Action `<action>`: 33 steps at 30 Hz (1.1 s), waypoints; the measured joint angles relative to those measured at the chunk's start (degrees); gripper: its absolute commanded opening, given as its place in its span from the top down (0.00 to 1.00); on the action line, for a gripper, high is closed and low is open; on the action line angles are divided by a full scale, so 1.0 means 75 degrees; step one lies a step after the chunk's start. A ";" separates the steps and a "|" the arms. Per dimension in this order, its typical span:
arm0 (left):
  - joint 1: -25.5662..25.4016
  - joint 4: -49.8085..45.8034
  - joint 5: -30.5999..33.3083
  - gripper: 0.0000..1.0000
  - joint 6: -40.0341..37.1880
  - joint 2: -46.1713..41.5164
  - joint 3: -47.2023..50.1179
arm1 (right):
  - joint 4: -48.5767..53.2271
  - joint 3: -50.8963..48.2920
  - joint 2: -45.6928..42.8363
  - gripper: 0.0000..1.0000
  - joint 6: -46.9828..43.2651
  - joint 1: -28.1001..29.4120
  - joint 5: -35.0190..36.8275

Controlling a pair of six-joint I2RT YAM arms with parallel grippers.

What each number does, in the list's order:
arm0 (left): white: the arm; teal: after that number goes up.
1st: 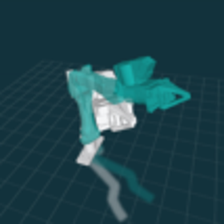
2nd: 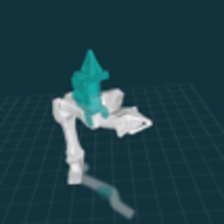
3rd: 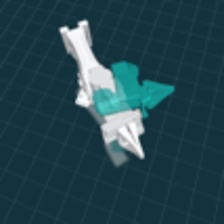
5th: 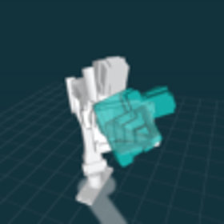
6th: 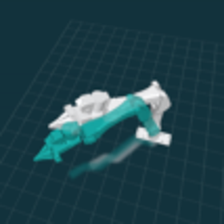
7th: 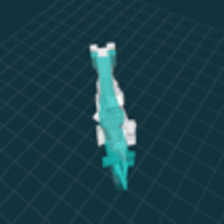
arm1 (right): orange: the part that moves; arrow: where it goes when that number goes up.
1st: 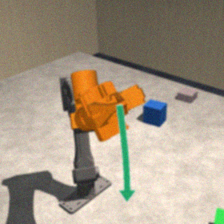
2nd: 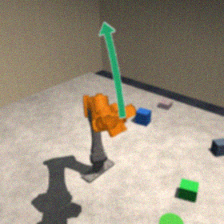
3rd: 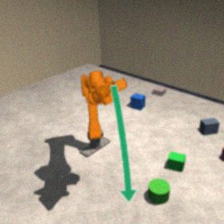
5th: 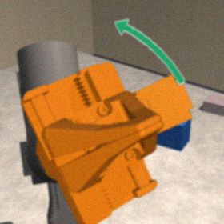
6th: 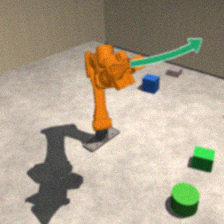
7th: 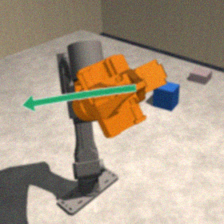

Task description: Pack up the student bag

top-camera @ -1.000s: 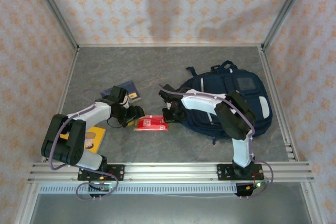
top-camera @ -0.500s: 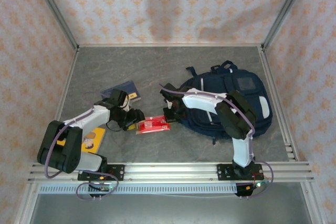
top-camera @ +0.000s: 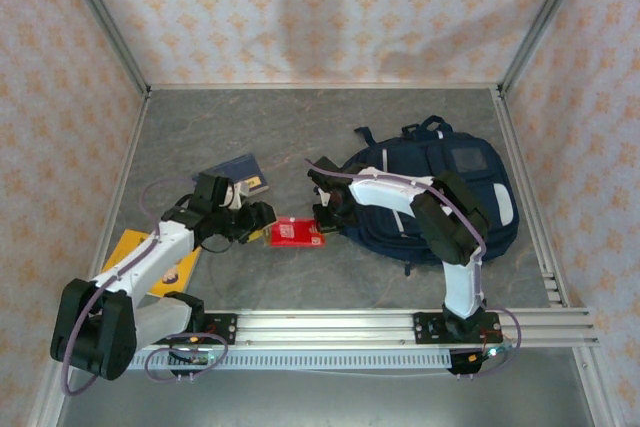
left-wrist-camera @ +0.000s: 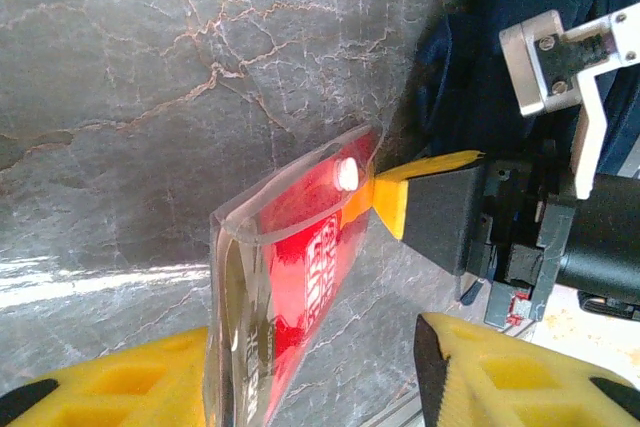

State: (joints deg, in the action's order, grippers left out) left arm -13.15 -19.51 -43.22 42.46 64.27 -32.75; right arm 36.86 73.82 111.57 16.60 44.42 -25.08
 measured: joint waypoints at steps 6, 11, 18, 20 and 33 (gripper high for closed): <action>0.0000 0.0420 -0.0047 0.53 0.0405 0.0052 0.0230 | -0.0006 -0.0015 -0.0012 1.00 0.0000 0.0000 0.0000; -0.0061 0.0533 -0.0009 0.54 0.0425 0.0283 0.0230 | -0.0052 -0.0058 -0.0032 1.00 0.0012 -0.0003 -0.0006; -0.0367 0.0644 0.0181 0.72 0.0455 0.0866 0.0230 | -0.0207 -0.0181 -0.0096 1.00 0.0070 -0.0029 -0.0064; -0.0402 0.0629 0.0277 0.83 0.0420 0.0970 0.0213 | -0.0213 -0.0187 -0.0099 1.00 0.0096 -0.0029 -0.0076; -0.0449 -0.1320 0.1961 1.00 -0.0044 -0.0691 -0.1014 | 0.0927 0.0256 -0.1169 0.58 0.0181 -0.0093 0.0912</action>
State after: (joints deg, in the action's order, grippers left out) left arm -16.51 -29.41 -28.51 42.13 59.09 -40.36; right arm 43.81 75.75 102.80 17.96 43.72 -18.24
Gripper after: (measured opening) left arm 0.079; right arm 0.371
